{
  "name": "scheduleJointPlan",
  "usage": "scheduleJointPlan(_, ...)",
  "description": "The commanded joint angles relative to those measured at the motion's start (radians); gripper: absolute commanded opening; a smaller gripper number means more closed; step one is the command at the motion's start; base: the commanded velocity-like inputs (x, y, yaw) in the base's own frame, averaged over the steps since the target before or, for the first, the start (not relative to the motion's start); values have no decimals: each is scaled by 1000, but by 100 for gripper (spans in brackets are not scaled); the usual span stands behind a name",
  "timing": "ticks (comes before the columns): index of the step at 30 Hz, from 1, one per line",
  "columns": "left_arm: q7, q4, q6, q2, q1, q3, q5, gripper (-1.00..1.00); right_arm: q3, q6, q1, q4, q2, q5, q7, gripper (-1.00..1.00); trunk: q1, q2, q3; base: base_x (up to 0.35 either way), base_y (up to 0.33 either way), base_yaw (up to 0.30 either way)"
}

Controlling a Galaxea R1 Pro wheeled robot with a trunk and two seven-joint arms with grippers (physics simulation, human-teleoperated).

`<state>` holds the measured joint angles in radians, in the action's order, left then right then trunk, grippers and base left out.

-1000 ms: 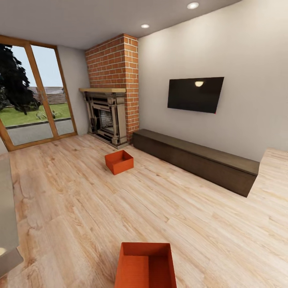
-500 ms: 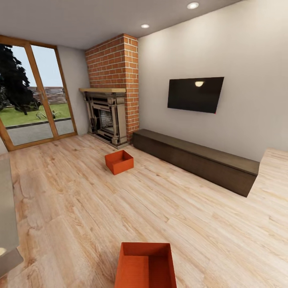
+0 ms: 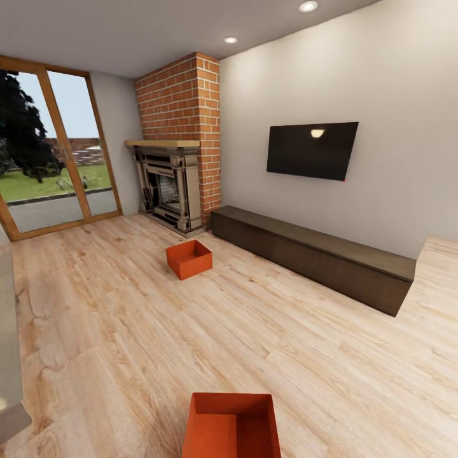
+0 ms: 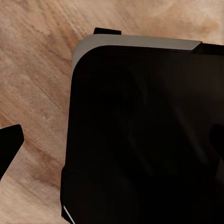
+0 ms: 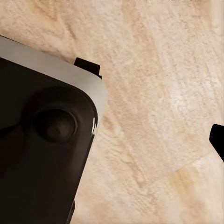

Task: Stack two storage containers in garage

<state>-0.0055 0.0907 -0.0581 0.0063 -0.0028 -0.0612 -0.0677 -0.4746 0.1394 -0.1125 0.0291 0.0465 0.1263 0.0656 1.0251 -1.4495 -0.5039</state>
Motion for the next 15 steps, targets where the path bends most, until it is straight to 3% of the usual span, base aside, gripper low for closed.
scheduleJointPlan(1, -1, 0, -2, 0, 0, -5, -6, 100, -9, 6, -1, 3, -1, 10, 0, 100, 0, 0, -1, 5, 0, 0)
scheduleJointPlan(15, -1, 0, -3, 0, 0, -5, -7, 100, -9, 6, -1, 3, 2, 10, 0, 100, 0, 0, -1, 0, 0, 0)
